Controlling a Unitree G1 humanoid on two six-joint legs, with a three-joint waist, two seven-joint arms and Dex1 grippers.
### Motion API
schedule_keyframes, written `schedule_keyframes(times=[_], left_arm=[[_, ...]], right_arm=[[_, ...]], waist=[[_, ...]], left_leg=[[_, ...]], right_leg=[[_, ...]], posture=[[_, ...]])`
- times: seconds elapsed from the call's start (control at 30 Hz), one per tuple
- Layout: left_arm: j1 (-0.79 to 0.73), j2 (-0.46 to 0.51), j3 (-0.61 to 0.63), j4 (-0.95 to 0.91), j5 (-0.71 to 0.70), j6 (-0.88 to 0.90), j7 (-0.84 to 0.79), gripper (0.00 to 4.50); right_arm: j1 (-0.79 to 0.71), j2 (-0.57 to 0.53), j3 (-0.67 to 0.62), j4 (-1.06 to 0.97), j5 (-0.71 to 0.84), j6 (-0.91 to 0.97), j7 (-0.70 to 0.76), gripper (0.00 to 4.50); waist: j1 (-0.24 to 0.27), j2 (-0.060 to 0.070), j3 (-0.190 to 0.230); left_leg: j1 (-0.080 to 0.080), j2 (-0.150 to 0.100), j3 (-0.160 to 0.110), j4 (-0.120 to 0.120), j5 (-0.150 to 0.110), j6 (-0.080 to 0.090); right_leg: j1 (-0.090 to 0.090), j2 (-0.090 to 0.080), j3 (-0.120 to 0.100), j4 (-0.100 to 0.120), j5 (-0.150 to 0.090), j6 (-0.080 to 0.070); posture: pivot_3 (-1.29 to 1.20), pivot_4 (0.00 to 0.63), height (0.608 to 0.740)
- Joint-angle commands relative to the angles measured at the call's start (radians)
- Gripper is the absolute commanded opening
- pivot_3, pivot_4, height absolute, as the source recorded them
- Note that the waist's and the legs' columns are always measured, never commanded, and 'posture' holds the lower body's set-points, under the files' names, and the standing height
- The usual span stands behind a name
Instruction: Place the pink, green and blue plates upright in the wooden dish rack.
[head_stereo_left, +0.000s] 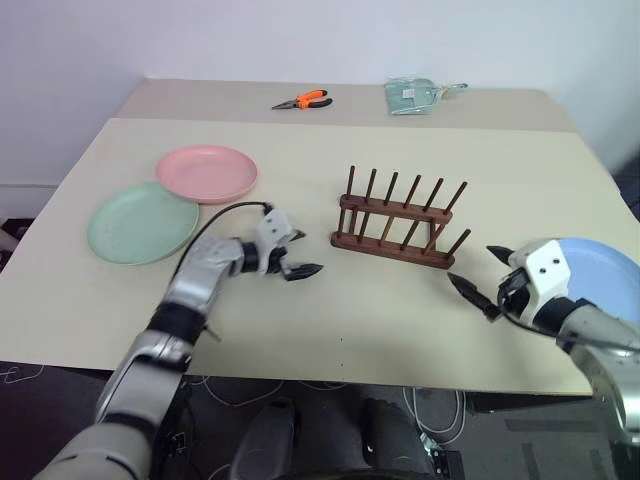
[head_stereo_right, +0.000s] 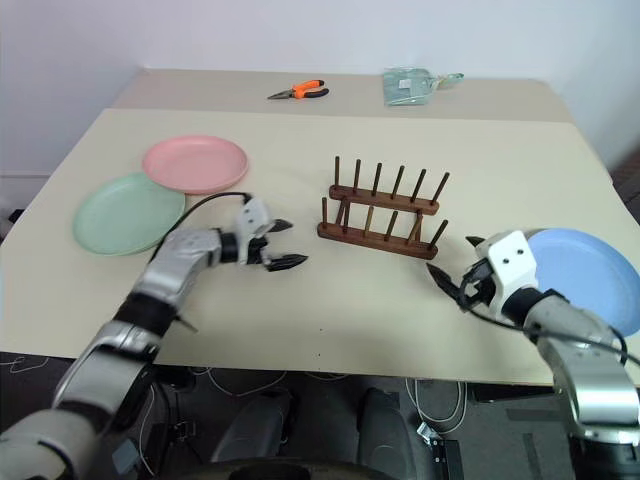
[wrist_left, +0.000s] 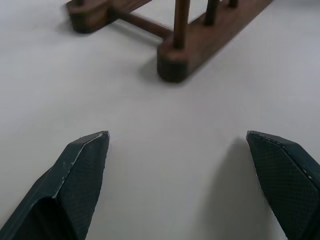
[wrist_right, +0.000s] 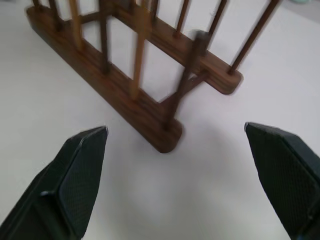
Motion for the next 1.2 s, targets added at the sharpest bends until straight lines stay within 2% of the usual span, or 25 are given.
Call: schedule_keyframes(times=[0.03, 0.17, 0.27, 0.33, 0.37, 0.47, 0.53, 0.7, 0.83, 0.9, 1.07, 1.1, 1.13, 1.17, 1.2], left_arm=[[-0.126, -0.074, 0.005, 0.251, 0.047, -0.121, -0.001, 4.5], [-0.19, -0.127, 0.013, 0.41, 0.081, -0.191, -0.021, 4.5], [-0.194, -0.147, 0.029, 0.431, 0.075, -0.215, -0.072, 3.68], [-0.184, -0.148, 0.038, 0.424, 0.075, -0.226, -0.092, 2.66], [-0.173, -0.146, 0.04, 0.41, 0.075, -0.231, -0.103, 2.0], [-0.122, -0.137, 0.05, 0.318, 0.063, -0.225, -0.133, 0.75], [-0.075, -0.128, 0.05, 0.23, 0.056, -0.208, -0.142, 0.74], [0.152, -0.055, -0.004, -0.224, 0.042, -0.094, -0.183, 0.74], [0.261, -0.013, -0.022, -0.483, 0.037, 0.049, -0.156, 0.74], [0.281, 0.006, -0.032, -0.533, 0.054, 0.091, -0.135, 1.81], [0.293, 0.071, -0.03, -0.522, 0.109, 0.091, -0.063, 4.21], [0.299, 0.092, -0.026, -0.528, 0.103, 0.099, -0.071, 4.25], [0.313, 0.118, -0.022, -0.547, 0.085, 0.115, -0.094, 4.15], [0.326, 0.14, -0.02, -0.569, 0.066, 0.135, -0.117, 3.97], [0.348, 0.167, -0.021, -0.609, 0.035, 0.171, -0.152, 3.59]], right_arm=[[0.068, 0.037, -0.048, -0.122, -0.015, 0.007, -0.065, 4.48], [0.137, 0.068, -0.043, -0.187, -0.044, 0.013, -0.11, 4.48], [0.146, 0.069, -0.06, -0.206, -0.039, 0.023, -0.12, 4.5], [0.14, 0.065, -0.06, -0.197, -0.04, 0.022, -0.121, 4.5], [0.133, 0.059, -0.055, -0.189, -0.043, 0.02, -0.117, 4.5], [0.104, 0.032, -0.028, -0.152, -0.06, 0.01, -0.093, 4.5], [0.093, 0.011, -0.013, -0.134, -0.08, 0.009, -0.079, 4.5], [0.089, -0.039, -0.006, -0.102, -0.108, 0.01, -0.037, 4.5], [0.104, -0.062, -0.017, -0.067, -0.133, -0.009, -0.013, 4.5], [0.105, -0.062, -0.025, -0.056, -0.132, -0.014, -0.003, 4.5], [0.131, -0.072, -0.042, -0.047, -0.128, -0.018, 0.03, 4.5], [0.141, -0.074, -0.048, -0.056, -0.114, -0.01, 0.046, 3.95], [0.156, -0.076, -0.049, -0.07, -0.101, -0.003, 0.064, 3.63], [0.167, -0.077, -0.048, -0.084, -0.092, 0.005, 0.077, 3.21], [0.177, -0.077, -0.044, -0.099, -0.082, 0.014, 0.088, 2.68]], waist=[[-0.004, 0.0, 0.0], [-0.011, -0.001, 0.0], [-0.011, 0.0, 0.0], [-0.011, -0.001, 0.0], [-0.011, -0.001, 0.0], [-0.015, 0.0, 0.0], [-0.024, 0.0, -0.001], [-0.029, 0.001, -0.001], [-0.026, 0.001, -0.001], [-0.025, 0.001, -0.001], [-0.027, 0.001, -0.001], [-0.027, 0.001, -0.001], [-0.028, 0.001, -0.001], [-0.029, 0.002, -0.001], [-0.032, 0.002, -0.002]], left_leg=[[0.0, 0.0, 0.001, 0.0, -0.001, 0.001], [0.0, 0.0, 0.002, -0.001, -0.001, 0.002], [0.001, 0.001, 0.001, -0.001, -0.001, 0.002], [0.002, 0.001, 0.001, 0.001, -0.001, 0.002], [0.002, 0.001, 0.001, 0.001, -0.001, 0.002], [0.002, 0.0, 0.001, 0.0, -0.001, 0.002], [0.002, 0.0, 0.001, 0.0, -0.001, 0.002], [0.002, 0.001, 0.0, -0.001, -0.001, 0.002], [0.002, 0.001, 0.0, 0.0, -0.001, 0.002], [0.002, 0.001, 0.0, 0.0, -0.001, 0.002], [0.002, 0.001, 0.0, 0.0, -0.001, 0.002], [0.002, 0.001, 0.0, 0.0, -0.001, 0.002], [0.002, 0.001, 0.0, 0.0, -0.001, 0.002], [0.002, 0.001, 0.0, 0.0, -0.001, 0.002], [0.003, 0.001, 0.0, -0.001, -0.001, 0.002]], right_leg=[[0.0, 0.0, 0.0, -0.001, 0.001, 0.002], [0.0, 0.0, 0.001, -0.003, -0.001, 0.006], [0.001, 0.0, 0.0, -0.002, -0.001, 0.007], [0.002, 0.0, 0.0, -0.002, -0.001, 0.007], [0.003, 0.0, 0.0, -0.002, -0.001, 0.007], [0.002, 0.0, 0.001, -0.002, -0.001, 0.007], [0.002, 0.0, 0.0, -0.002, -0.001, 0.006], [0.002, 0.0, 0.001, -0.001, 0.001, 0.003], [0.002, 0.0, 0.001, -0.001, 0.001, 0.003], [0.002, 0.0, 0.001, -0.001, 0.0, 0.003], [0.002, 0.0, 0.001, 0.0, -0.001, 0.005], [0.002, 0.0, 0.001, 0.0, -0.001, 0.005], [0.002, 0.0, 0.001, 0.0, -0.001, 0.005], [0.002, 0.0, 0.001, 0.0, -0.001, 0.005], [0.002, 0.0, 0.001, 0.0, -0.001, 0.005]], posture=[[0.0, 0.15, 0.74], [0.0, 0.15, 0.74], [0.0, 0.15, 0.74], [0.0, 0.15, 0.74], [0.0, 0.15, 0.74], [0.0, 0.15, 0.74], [0.0, 0.15, 0.74], [0.0, 0.15, 0.74], [0.0, 0.15, 0.74], [0.0, 0.15, 0.74], [0.0, 0.15, 0.74], [0.0, 0.15, 0.74], [0.0, 0.15, 0.74], [0.0, 0.15, 0.74], [0.0, 0.15, 0.74]])
